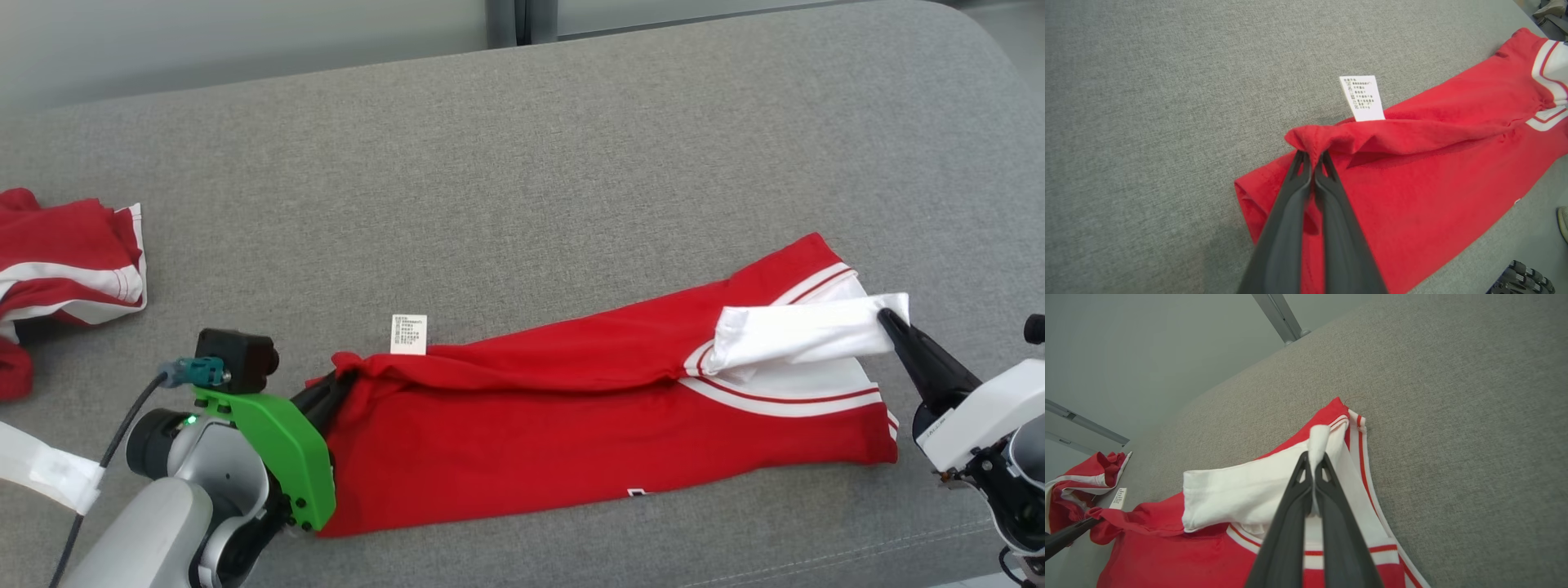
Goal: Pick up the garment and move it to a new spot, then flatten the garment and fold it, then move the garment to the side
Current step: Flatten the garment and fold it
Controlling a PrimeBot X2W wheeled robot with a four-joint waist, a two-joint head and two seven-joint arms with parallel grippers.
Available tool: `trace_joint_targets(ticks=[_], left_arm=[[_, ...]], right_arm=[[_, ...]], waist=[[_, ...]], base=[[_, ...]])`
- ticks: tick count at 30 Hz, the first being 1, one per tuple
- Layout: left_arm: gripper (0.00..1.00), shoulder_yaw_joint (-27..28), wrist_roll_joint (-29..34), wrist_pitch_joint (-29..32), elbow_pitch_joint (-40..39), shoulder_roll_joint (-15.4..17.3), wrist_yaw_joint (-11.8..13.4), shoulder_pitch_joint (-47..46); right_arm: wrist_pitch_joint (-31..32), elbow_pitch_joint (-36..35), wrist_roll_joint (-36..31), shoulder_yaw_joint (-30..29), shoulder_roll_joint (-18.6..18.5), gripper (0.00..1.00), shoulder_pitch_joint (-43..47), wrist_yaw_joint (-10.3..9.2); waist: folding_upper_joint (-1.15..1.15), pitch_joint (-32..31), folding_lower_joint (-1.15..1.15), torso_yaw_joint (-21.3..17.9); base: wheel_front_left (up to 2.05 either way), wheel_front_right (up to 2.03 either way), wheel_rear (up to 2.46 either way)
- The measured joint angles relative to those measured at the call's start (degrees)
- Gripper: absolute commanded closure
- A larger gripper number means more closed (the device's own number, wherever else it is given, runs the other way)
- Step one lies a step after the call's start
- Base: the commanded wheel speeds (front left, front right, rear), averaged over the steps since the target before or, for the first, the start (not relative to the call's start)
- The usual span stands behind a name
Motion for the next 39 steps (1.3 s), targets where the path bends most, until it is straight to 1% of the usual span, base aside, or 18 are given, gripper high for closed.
trace_joint_targets(ticks=[3, 5, 6, 7, 8, 9, 10, 11, 12, 17, 18, 23, 24, 27, 29, 33, 36, 39], left_arm=[[1.0, -1.1, 0.1, 0.9, -1.2, 0.5, 0.0, 1.3], [1.0, -1.9, 0.1, 1.1, -1.8, 0.4, 0.1, 2.3], [1.0, -2.1, 0.1, 1.4, -2.2, 0.4, 0.3, 2.9], [1.0, -2.4, 0.1, 1.6, -2.6, 0.4, 0.5, 3.3], [1.0, -2.6, 0.1, 1.9, -2.8, 0.5, 0.5, 3.7], [0.87, -2.7, 0.1, 2.1, -3.0, 0.5, 0.7, 4.0], [0.53, -2.7, 0.1, 2.3, -3.0, 0.5, 0.9, 4.5], [0.05, -3.0, 0.2, 2.5, -3.0, 0.8, 1.0, 4.8], [0.0, -3.5, 0.7, 2.6, -3.2, 1.1, 1.2, 5.1], [0.0, -4.6, 3.7, 3.6, -4.3, 4.4, 2.1, 7.4], [0.0, -4.6, 4.4, 3.6, -4.8, 5.2, 2.4, 7.8], [0.0, -1.1, 7.9, 1.0, -7.4, 7.7, 5.1, 8.1], [0.0, 0.3, 8.3, 0.0, -8.4, 7.7, 5.8, 8.1], [0.0, 3.9, 9.3, -2.8, -10.1, 7.5, 6.4, 7.8], [0.0, 5.3, 9.3, -3.7, -10.9, 7.1, 6.8, 7.5], [0.0, 6.5, 9.7, -4.7, -13.3, 4.9, 6.9, 6.8], [0.0, 7.2, 10.6, -5.1, -14.2, 4.5, 6.9, 6.4], [0.0, 7.5, 10.7, -5.1, -14.8, 4.1, 6.9, 6.4]], right_arm=[[0.0, 0.1, -0.7, 0.3, -0.4, 1.0, 1.6, -0.77], [0.0, 0.3, -1.4, 1.0, -0.8, 1.0, 2.7, -0.93], [0.0, 0.3, -1.6, 1.3, -0.8, 0.89, 3.1, -1.04], [0.0, 0.4, -1.7, 1.7, -0.8, 0.58, 3.3, -1.41], [0.0, 0.5, -2.1, 2.1, -0.8, 0.0, 3.4, -1.46], [0.0, 0.6, -2.7, 2.4, -0.9, 0.0, 3.4, -1.51], [0.0, 0.6, -3.2, 2.5, -1.0, 0.0, 3.4, -1.94], [0.0, 0.7, -3.9, 2.6, -1.1, 0.0, 3.4, -1.94], [0.0, 0.7, -4.5, 2.8, -1.4, 0.0, 3.4, -1.99], [0.6, 0.3, -6.1, 3.3, -3.6, 0.0, 3.4, -2.5], [0.6, 0.0, -6.1, 2.9, -4.0, 0.0, 3.4, -2.88], [1.7, -1.4, -4.2, 0.1, -5.4, 0.0, 3.0, -3.01], [1.9, -1.4, -3.7, -0.7, -5.8, 0.0, 2.9, -3.27], [3.1, -1.1, -2.2, -1.5, -6.0, 0.0, 1.7, -3.86], [4.4, -0.2, -1.1, -1.5, -5.8, 0.0, 1.2, -3.93], [6.7, 2.8, 0.2, -0.7, -5.1, 0.0, 0.8, -4.15], [8.4, 4.4, 1.5, 0.0, -4.7, 0.0, 0.7, -4.43], [9.6, 6.0, 3.0, 0.0, -3.3, 0.0, 0.2, -4.43]], waist=[[0.0, 0.0, 0.0, 0.5], [0.0, 0.1, 0.0, 0.9], [0.0, 0.2, 0.0, 1.2], [0.0, 0.3, 0.0, 1.4], [0.0, 0.3, 0.0, 1.6], [0.0, 0.4, 0.0, 1.9], [0.0, 0.5, 0.0, 2.1], [0.0, 0.6, 0.0, 2.3], [0.0, 0.6, 0.0, 2.5], [0.0, 0.9, 0.0, 2.8], [0.0, 0.9, 0.0, 2.7], [0.0, 0.9, 0.0, 2.0], [0.0, 1.0, 0.0, 2.0], [0.0, 1.5, 0.0, 1.9], [0.0, 2.0, 0.0, 2.0], [0.0, 2.7, 0.0, 2.9], [0.0, 3.4, 0.0, 3.9], [0.0, 4.1, 0.0, 5.1]], base=[[0.0, 0.0, 0.0], [0.0, 0.0, 0.0], [0.0, 0.0, 0.0], [0.0, 0.0, 0.0], [0.0, 0.0, 0.0], [0.0, 0.0, 0.0], [0.0, 0.0, 0.0], [0.0, 0.0, 0.0], [0.0, 0.0, 0.0], [0.0, 0.0, 0.0], [0.0, 0.0, 0.0], [0.0, 0.0, 0.0], [0.0, 0.0, 0.0], [0.0, 0.0, 0.0], [0.0, 0.0, 0.0], [0.0, 0.0, 0.0], [0.0, 0.0, 0.0], [0.0, 0.0, 0.0]])
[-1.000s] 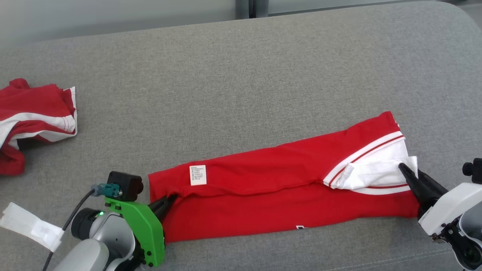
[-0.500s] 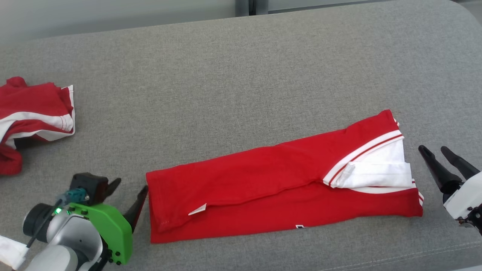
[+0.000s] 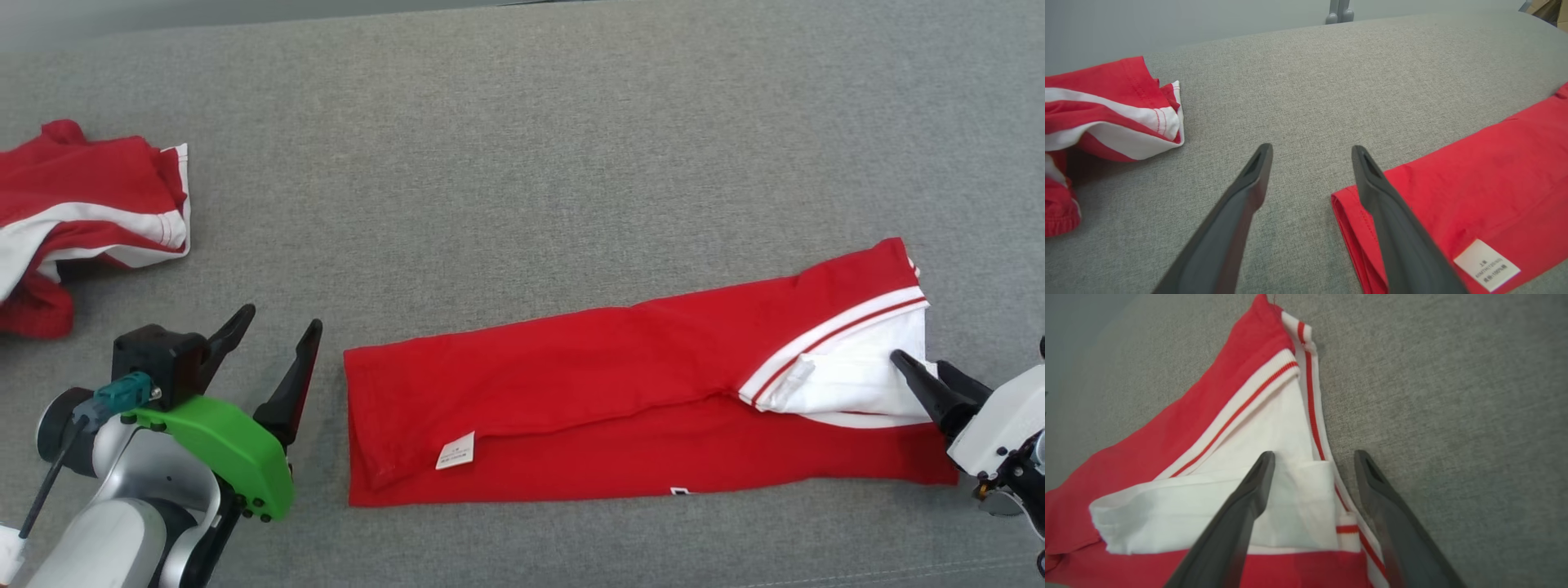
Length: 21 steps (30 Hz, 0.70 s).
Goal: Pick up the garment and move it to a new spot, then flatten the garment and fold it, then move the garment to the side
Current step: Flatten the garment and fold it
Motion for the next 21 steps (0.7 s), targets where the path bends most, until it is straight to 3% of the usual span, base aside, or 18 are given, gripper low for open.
trace_joint_targets(ticks=[6, 7, 8, 10, 16, 19, 21], left_arm=[[0.0, 1.8, 0.2, -0.5, -0.8, -1.4, 0.1, 0.0], [0.0, 2.1, 0.2, -0.5, -0.9, -1.7, 0.2, 0.0], [0.0, 2.4, 0.2, -0.5, -0.8, -1.8, 0.2, 0.0], [0.0, 3.6, 0.1, -0.9, -0.9, -1.9, 0.2, 0.1], [0.0, 6.5, 0.1, -1.0, -1.1, -2.5, 0.3, 0.1], [0.0, 8.2, -0.3, -1.0, -1.2, -3.6, 0.4, 0.2], [0.0, 8.9, -0.6, -1.1, -1.2, -4.1, 0.4, 0.1]], right_arm=[[2.5, 3.0, 2.0, 0.6, 0.6, 0.0, -1.1, 0.38], [3.0, 3.5, 2.7, 0.5, 0.6, 0.17, -1.4, 0.64], [3.8, 4.0, 3.8, 0.5, 0.8, 0.57, -1.8, 1.1], [5.0, 4.7, 6.4, 0.0, 1.1, 1.0, -2.4, 1.93], [9.4, 5.2, 14.8, -1.7, 5.0, 1.0, -3.1, 5.26], [10.6, 5.4, 18.2, -4.7, 4.7, 1.0, -3.4, 5.5], [11.3, 5.8, 19.9, -7.1, 2.4, 1.0, -3.6, 5.32]], waist=[[0.0, 1.2, 0.0, 2.7], [0.0, 1.4, 0.0, 3.1], [0.0, 1.5, 0.0, 3.4], [0.0, 1.6, 0.0, 4.0], [0.0, 1.1, 0.0, 4.2], [0.0, 0.8, 0.0, 3.8], [0.0, 0.5, 0.0, 3.5]], base=[[0.0, 0.0, 0.0], [0.0, 0.0, 0.0], [0.0, 0.0, 0.0], [0.0, 0.0, 0.0], [0.0, 0.0, 0.0], [0.0, 0.0, 0.0], [0.0, 0.0, 0.0]])
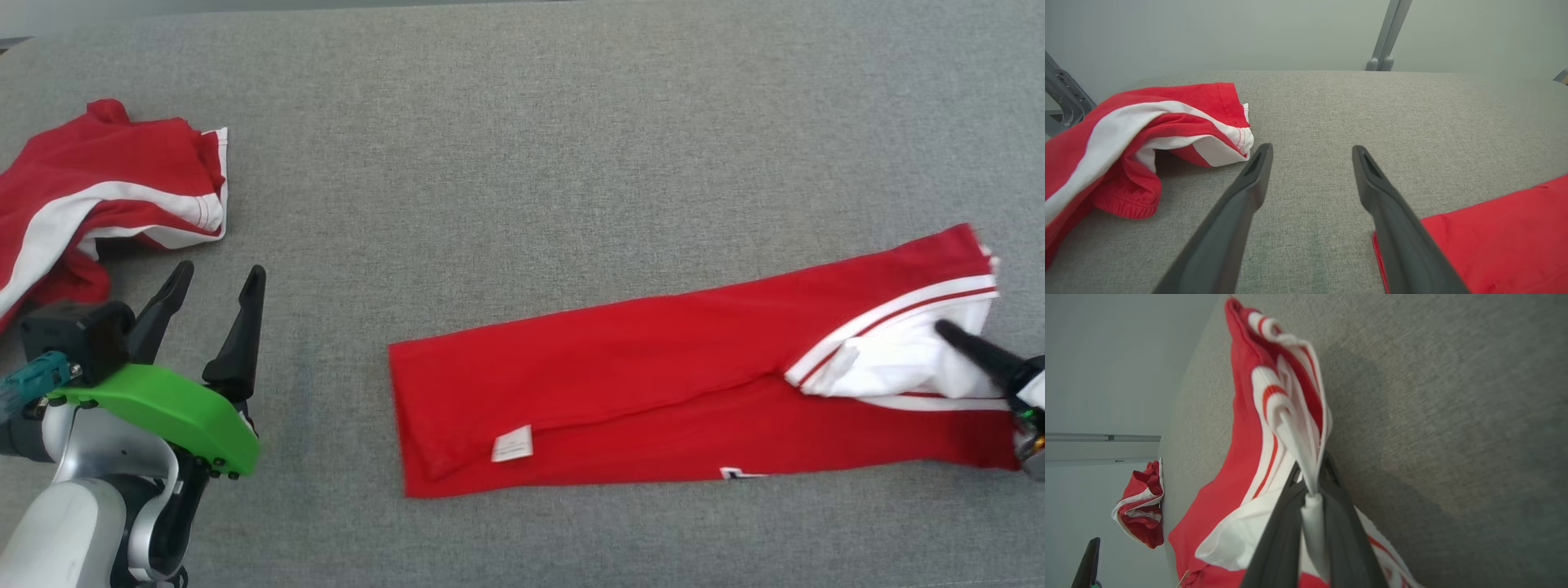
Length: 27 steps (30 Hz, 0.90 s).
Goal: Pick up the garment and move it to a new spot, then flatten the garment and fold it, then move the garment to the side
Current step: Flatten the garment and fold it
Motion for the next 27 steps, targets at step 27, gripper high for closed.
trace_joint_targets(ticks=[27], left_arm=[[0.0, -0.1, -0.2, -2.0, -0.3, -4.8, 0.0, 1.4]], right_arm=[[14.0, -29.5, -6.3, 7.8, -11.2, 1.0, -4.1, 0.21]], waist=[[0.0, -0.2, 0.0, -1.1]], base=[[0.0, 0.0, 0.0]])
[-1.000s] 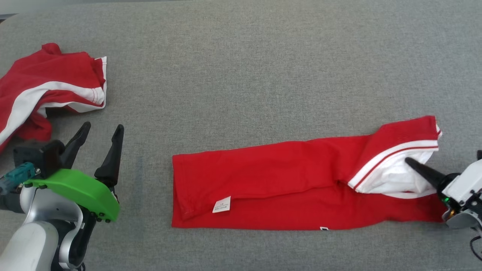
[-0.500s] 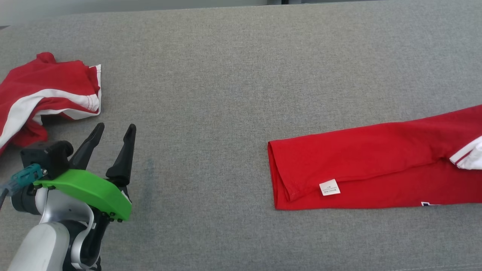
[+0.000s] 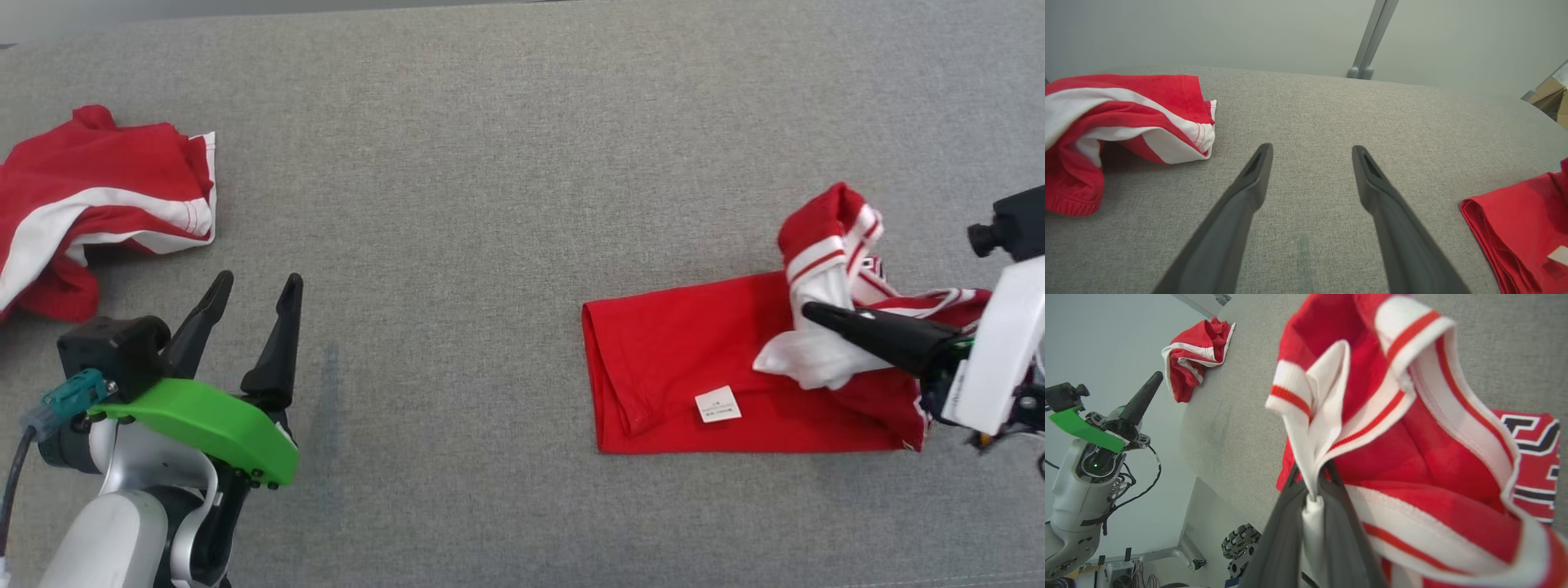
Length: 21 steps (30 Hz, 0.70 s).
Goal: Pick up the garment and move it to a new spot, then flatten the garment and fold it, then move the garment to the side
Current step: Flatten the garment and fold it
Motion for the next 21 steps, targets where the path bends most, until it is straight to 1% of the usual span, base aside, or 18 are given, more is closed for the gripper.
trace_joint_targets(ticks=[2, 5, 8, 11, 12, 14, 15, 16, 17, 18, 19, 20, 21], left_arm=[[0.0, -0.4, 0.4, 0.0, 0.0, -0.1, 0.0, -0.1], [0.0, -1.2, 0.4, -0.5, 0.3, -0.5, 0.0, -0.3], [0.0, -2.1, 0.6, -0.5, 0.8, -1.7, 0.0, -0.4], [0.0, -2.2, 0.8, -0.5, 1.4, -1.9, 0.0, -0.5], [0.0, -2.1, 0.8, -0.5, 1.6, -1.9, 0.0, -0.5], [0.0, -1.8, 0.8, -1.0, 2.0, -1.9, 0.0, -0.5], [0.0, -1.7, 0.8, -1.0, 2.2, -1.9, 0.0, -0.5], [0.0, -1.7, 0.8, -1.0, 2.4, -1.9, 0.0, -0.5], [0.0, -1.6, 0.8, -1.0, 2.5, -2.0, 0.0, -0.5], [0.0, -1.5, 0.8, -1.0, 2.6, -2.0, 0.0, -0.5], [0.0, -1.1, 0.8, -1.0, 2.8, -2.0, 0.0, -0.5], [0.0, -0.6, 0.8, -1.0, 3.0, -2.0, 0.0, -0.4], [0.0, -0.3, 0.8, -1.0, 3.3, -2.0, 0.0, -0.4]], right_arm=[[-1.1, -0.6, -2.6, 2.1, 2.8, 1.0, -1.4, -0.1], [-2.9, 0.1, -7.2, 5.0, 6.4, 1.0, -3.1, -2.0], [-3.7, 1.9, -11.6, 8.2, 8.9, 1.0, -3.8, -3.3], [-3.7, 3.5, -15.1, 12.1, 11.2, 1.0, -4.1, -3.64], [-3.7, 4.1, -16.0, 13.2, 12.1, 1.0, -4.5, -4.07], [-3.6, 5.2, -17.9, 15.1, 13.3, 0.96, -5.8, -4.13], [-3.6, 5.9, -18.7, 15.7, 14.0, 0.93, -6.5, -4.48], [-3.5, 6.3, -18.9, 16.4, 14.6, 0.89, -7.2, -4.52], [-3.4, 6.8, -19.2, 16.9, 15.3, 0.78, -7.6, -4.55], [-3.4, 7.5, -19.6, 17.4, 16.1, 0.72, -8.0, -4.6], [-3.4, 8.1, -20.0, 18.2, 16.8, 0.53, -8.5, -4.59], [-3.4, 8.6, -20.4, 18.8, 17.7, 0.0, -9.0, -4.6], [-3.3, 9.2, -20.9, 19.5, 18.5, 0.0, -9.5, -4.6]], waist=[[0.0, 0.3, 0.0, 0.5], [0.0, 0.7, 0.0, 1.5], [0.0, 1.0, 0.0, 2.6], [0.0, 1.1, 0.0, 3.7], [0.0, 1.1, 0.0, 4.0], [0.0, 1.2, 0.0, 4.5], [0.0, 1.2, 0.0, 4.6], [0.0, 1.1, 0.0, 4.6], [0.0, 1.1, 0.0, 4.6], [0.0, 1.1, 0.0, 4.5], [0.0, 1.0, 0.0, 4.4], [0.0, 1.0, 0.0, 4.2], [0.0, 1.0, 0.0, 3.9]], base=[[0.0, 0.0, 0.0], [0.0, 0.0, 0.0], [0.0, 0.0, 0.0], [0.0, 0.0, 0.0], [0.0, 0.0, 0.0], [0.0, 0.0, 0.0], [0.0, 0.0, 0.0], [0.0, 0.0, 0.0], [0.0, 0.0, 0.0], [0.0, 0.0, 0.0], [0.0, 0.0, 0.0], [0.0, 0.0, 0.0], [0.0, 0.0, 0.0]])
